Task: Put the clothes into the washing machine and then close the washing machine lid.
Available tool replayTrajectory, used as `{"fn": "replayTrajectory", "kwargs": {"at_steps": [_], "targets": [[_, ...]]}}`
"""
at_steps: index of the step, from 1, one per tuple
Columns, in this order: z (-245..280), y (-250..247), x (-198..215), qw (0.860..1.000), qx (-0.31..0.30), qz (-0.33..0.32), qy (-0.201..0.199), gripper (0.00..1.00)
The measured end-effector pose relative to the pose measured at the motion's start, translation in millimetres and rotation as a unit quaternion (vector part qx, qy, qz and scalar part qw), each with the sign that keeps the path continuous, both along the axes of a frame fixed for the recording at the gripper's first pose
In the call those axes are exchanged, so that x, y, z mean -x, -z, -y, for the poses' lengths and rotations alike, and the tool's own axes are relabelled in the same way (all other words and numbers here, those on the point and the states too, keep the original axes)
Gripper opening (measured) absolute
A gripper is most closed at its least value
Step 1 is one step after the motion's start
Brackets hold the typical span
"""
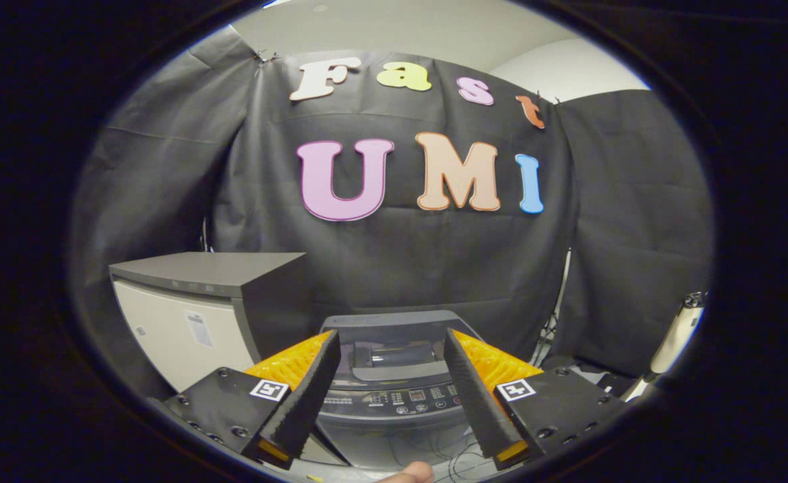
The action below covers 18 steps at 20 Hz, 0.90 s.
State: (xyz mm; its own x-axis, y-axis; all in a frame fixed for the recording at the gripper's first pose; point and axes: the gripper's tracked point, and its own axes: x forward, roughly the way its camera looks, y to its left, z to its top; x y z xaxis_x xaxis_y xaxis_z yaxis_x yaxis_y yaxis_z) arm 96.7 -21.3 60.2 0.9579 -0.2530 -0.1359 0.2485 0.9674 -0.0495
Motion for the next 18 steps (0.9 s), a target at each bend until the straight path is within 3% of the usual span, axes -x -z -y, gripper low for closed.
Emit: {"fn": "replayTrajectory", "kwargs": {"at_steps": [10,18], "targets": [[4.4,6.2,20.8,0.999,0.004,0.009,-0.049,0.96],[38.3,12.9,34.0,0.999,0.006,0.015,-0.033,0.96]]}}
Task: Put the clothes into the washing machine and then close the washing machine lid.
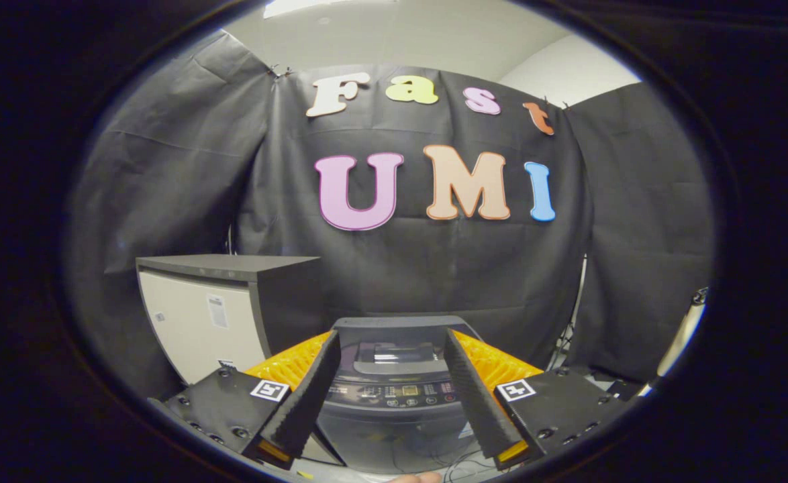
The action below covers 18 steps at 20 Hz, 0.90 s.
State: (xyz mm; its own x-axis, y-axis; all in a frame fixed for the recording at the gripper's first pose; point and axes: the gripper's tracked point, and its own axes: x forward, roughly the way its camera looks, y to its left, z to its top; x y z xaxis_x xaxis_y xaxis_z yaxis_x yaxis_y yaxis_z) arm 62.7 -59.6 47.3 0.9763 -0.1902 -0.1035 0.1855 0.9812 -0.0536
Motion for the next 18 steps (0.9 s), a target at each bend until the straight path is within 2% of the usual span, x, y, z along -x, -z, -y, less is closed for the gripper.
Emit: {"fn": "replayTrajectory", "kwargs": {"at_steps": [7,18], "targets": [[9.2,0.6,-1.4,1.0,-0.01,0.003,0.012,0.96],[-12.1,-3.1,-10.2,1.0,-0.008,0.001,-0.018,0.96]]}}
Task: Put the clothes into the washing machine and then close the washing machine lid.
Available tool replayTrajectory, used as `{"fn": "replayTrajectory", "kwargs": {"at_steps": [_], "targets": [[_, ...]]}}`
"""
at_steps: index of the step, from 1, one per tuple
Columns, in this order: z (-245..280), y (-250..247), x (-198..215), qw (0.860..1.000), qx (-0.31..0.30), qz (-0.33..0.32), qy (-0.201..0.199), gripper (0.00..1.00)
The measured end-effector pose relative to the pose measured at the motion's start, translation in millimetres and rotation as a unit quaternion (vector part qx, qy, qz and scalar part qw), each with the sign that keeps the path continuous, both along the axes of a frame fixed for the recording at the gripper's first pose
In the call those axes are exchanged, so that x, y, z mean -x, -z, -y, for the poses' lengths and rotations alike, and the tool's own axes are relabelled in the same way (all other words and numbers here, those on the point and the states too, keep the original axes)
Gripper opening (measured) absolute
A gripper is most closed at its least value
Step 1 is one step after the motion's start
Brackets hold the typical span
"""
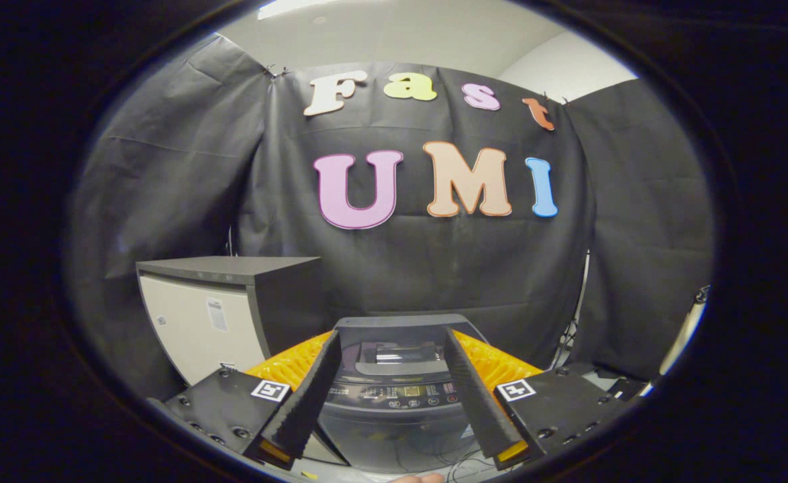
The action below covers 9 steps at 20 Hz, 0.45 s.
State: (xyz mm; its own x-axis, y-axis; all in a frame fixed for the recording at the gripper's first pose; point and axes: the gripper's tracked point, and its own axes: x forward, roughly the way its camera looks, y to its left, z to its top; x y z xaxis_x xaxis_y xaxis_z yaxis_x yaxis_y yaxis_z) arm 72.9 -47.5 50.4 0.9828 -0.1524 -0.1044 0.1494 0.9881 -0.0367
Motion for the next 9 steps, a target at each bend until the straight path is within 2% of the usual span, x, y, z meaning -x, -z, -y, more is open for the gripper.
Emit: {"fn": "replayTrajectory", "kwargs": {"at_steps": [9], "targets": [[7.8,30.8,4.1,1.0,-0.01,-0.029,0.004,0.96]]}}
